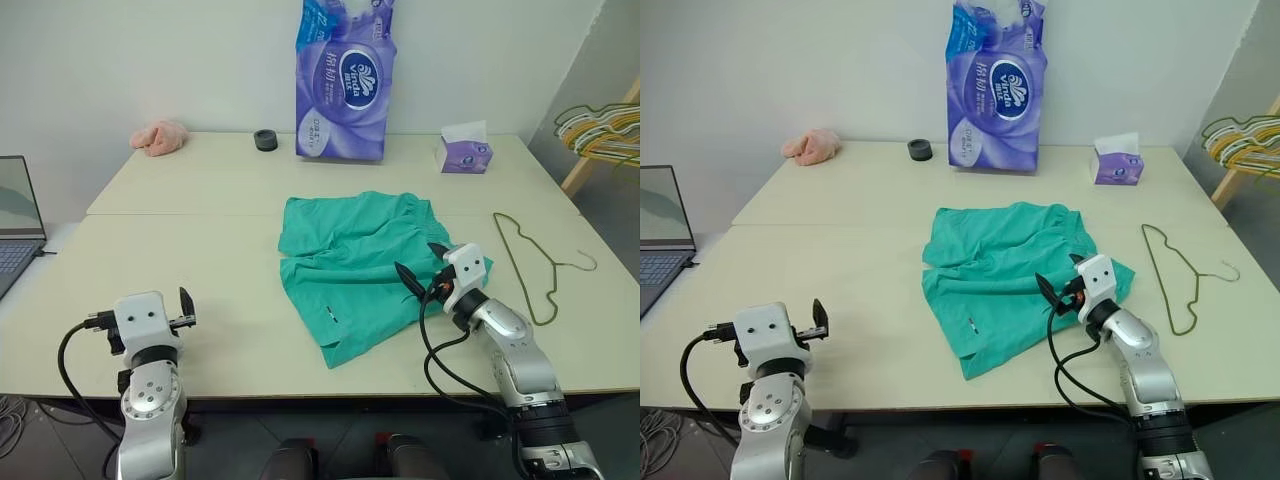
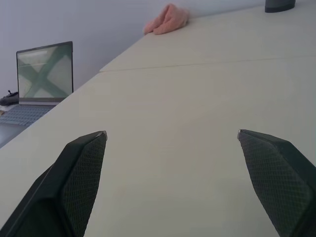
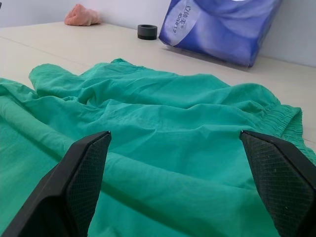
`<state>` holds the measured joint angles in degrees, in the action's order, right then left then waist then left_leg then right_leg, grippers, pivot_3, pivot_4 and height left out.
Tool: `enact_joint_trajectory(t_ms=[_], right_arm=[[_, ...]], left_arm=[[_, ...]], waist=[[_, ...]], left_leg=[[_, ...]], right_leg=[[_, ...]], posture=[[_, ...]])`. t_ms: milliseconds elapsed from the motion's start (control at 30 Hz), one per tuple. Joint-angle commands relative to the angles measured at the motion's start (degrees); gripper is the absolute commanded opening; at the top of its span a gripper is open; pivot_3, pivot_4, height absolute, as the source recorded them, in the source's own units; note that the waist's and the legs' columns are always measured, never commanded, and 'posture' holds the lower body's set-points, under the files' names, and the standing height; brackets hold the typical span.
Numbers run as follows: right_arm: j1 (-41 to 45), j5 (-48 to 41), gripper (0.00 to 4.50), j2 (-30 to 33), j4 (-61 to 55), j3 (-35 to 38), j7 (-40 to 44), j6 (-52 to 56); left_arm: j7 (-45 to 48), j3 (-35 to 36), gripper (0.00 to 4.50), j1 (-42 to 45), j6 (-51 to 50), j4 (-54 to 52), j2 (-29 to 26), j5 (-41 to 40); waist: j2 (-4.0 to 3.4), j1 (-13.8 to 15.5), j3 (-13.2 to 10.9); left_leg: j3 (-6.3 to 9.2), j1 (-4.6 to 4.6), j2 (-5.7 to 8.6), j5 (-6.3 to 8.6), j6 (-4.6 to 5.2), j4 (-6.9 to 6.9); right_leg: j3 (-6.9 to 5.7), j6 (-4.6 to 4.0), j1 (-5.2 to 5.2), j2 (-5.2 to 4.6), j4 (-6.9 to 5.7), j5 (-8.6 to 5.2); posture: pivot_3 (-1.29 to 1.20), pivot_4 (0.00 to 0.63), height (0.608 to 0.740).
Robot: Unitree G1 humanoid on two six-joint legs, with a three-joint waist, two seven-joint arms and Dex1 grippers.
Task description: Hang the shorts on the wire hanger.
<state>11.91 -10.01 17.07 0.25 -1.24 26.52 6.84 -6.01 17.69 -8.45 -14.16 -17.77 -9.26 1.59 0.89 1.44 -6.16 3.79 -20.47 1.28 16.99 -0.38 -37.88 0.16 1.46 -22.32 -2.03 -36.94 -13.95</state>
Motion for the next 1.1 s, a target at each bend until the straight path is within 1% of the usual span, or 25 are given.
enact_joint_trajectory(t_ms=[33,833,967,1033,1100], right_arm=[[0.2,-0.1,4.45,0.2,-2.3,1.0,-0.3,-0.8],[0.3,-0.1,4.45,0.4,-2.0,0.7,0.2,-1.1],[0.3,0.0,4.45,0.4,-2.0,0.7,0.1,-1.2],[0.4,0.0,4.45,0.4,-2.0,0.7,0.1,-1.3],[0.4,0.0,4.45,0.5,-2.0,0.6,0.4,-1.3]], left_arm=[[1.0,-0.6,4.50,0.4,2.5,-1.6,-0.9,0.6],[0.7,-1.0,4.50,-0.6,2.1,-2.4,-0.2,1.2],[3.8,-0.8,4.50,-1.1,3.6,-2.7,-0.5,-1.7],[7.3,-1.1,4.50,-1.7,5.9,-3.6,-0.6,-5.0],[10.6,-2.3,4.50,-2.3,7.1,-4.3,-1.5,-6.4]], waist=[[0.00,0.0,0.0],[0.00,0.0,0.0],[-0.01,0.0,0.0],[-0.01,0.0,0.0],[-0.01,0.0,0.0]], left_leg=[[0.00,0.00,0.00,0.00,0.00,0.00],[-0.01,0.00,0.00,0.00,0.00,0.00],[-0.01,0.00,0.00,0.00,0.00,0.00],[-0.01,0.00,0.00,0.00,0.00,0.00],[-0.02,0.00,0.00,0.00,0.00,0.00]], right_leg=[[0.00,0.00,0.00,0.00,0.00,0.00],[0.01,0.00,0.00,0.00,-0.01,0.00],[0.01,0.00,0.00,0.00,-0.01,0.00],[0.01,0.00,0.00,0.00,-0.01,0.00],[0.02,-0.01,0.00,-0.01,0.00,0.00]], posture=[[0.06,0.066,0.740],[0.06,0.069,0.740],[0.06,0.066,0.740],[0.05,0.066,0.740],[0.05,0.066,0.740]])
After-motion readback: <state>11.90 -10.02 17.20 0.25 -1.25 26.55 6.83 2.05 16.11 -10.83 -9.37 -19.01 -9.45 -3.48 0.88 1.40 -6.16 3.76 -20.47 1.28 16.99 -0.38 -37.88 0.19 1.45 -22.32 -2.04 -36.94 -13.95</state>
